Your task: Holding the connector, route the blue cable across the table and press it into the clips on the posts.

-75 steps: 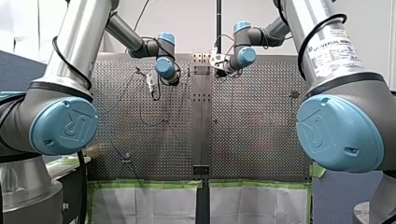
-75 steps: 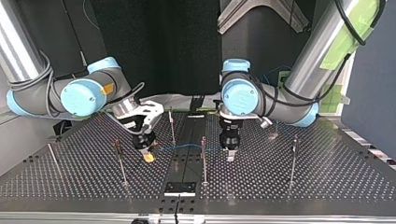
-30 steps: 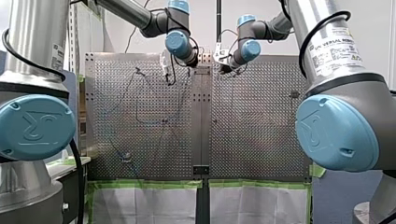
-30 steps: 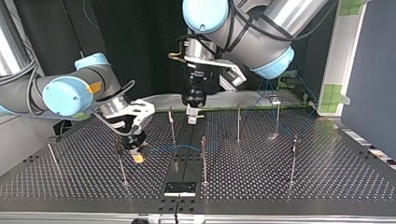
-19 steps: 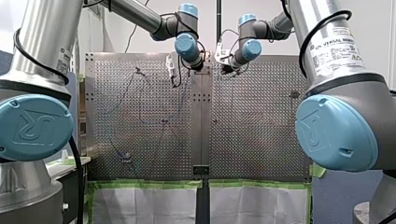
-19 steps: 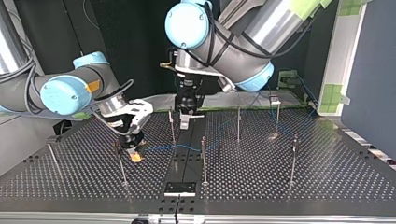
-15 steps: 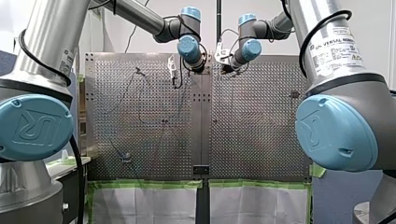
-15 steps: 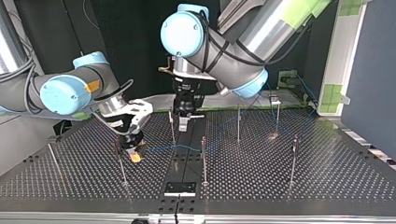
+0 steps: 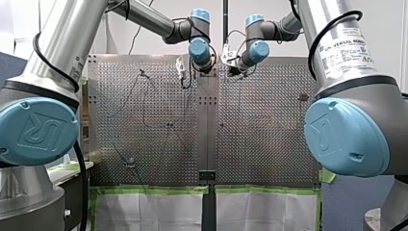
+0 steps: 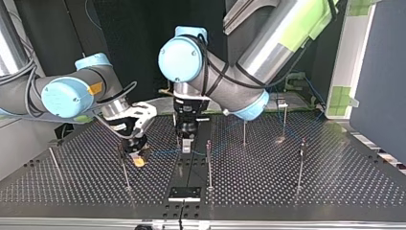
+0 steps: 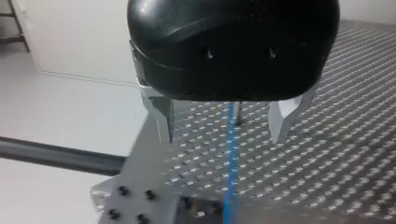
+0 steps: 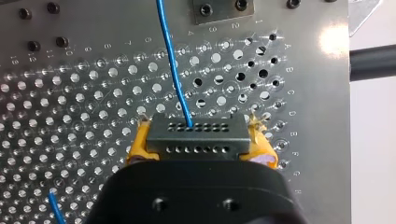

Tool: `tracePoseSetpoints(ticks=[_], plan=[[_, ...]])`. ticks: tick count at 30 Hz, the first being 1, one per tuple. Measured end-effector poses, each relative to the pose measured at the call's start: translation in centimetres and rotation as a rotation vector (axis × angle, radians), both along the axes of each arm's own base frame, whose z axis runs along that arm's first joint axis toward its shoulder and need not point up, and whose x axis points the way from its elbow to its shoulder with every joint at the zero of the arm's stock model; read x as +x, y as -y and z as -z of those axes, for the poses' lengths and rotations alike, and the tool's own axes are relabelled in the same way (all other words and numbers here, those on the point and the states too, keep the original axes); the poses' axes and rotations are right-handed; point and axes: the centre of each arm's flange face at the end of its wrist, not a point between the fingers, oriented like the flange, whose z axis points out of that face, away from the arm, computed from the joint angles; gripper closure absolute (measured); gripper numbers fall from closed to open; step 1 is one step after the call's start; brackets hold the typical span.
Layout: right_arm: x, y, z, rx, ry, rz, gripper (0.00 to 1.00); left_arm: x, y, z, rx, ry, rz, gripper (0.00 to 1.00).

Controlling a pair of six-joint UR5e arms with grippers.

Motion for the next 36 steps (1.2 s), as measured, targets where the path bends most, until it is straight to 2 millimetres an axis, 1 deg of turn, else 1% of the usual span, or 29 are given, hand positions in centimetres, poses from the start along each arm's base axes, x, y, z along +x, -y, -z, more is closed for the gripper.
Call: tracePoseSetpoints(ticks=[2, 5, 16, 20, 23, 28, 29, 34, 35, 36], plan=[[0.0, 0.0, 0.0, 0.000, 0.000, 0.000, 1.00, 0.5, -0.1, -0.8, -0.009, 0.014, -0.002, 0.00], [0.0, 0.0, 0.0, 0.000, 0.001, 0.000, 1.00, 1.4, 0.1, -1.1, -0.007, 0.016, 0.001, 0.00], [0.0, 0.0, 0.0, -0.002, 0.000, 0.001, 1.00, 5.0, 2.1, 0.8, 0.019, -0.004, -0.002, 0.00], [0.0, 0.0, 0.0, -0.002, 0.001, 0.001, 1.00, 6.1, 2.5, 1.2, 0.018, -0.004, -0.008, 0.00], [0.0, 0.0, 0.0, -0.002, 0.001, 0.001, 1.00, 6.6, 2.5, 1.5, 0.018, -0.005, -0.011, 0.00], [0.0, 0.0, 0.0, -0.001, 0.000, 0.001, 1.00, 6.7, 2.4, 1.6, 0.019, -0.007, -0.034, 0.00], [0.0, 0.0, 0.0, -0.002, 0.000, 0.001, 1.00, 6.6, 2.4, 1.6, 0.019, -0.007, -0.038, 0.13], [0.0, 0.0, 0.0, -0.002, 0.000, 0.001, 1.00, 6.5, 2.5, 1.7, 0.018, -0.008, -0.048, 0.13], [0.0, 0.0, 0.0, -0.002, 0.000, 0.001, 1.00, 6.5, 2.5, 1.7, 0.018, -0.008, -0.049, 0.89], [0.0, 0.0, 0.0, -0.002, 0.000, 0.001, 1.00, 6.4, 2.5, 1.7, 0.018, -0.007, -0.049, 0.89]])
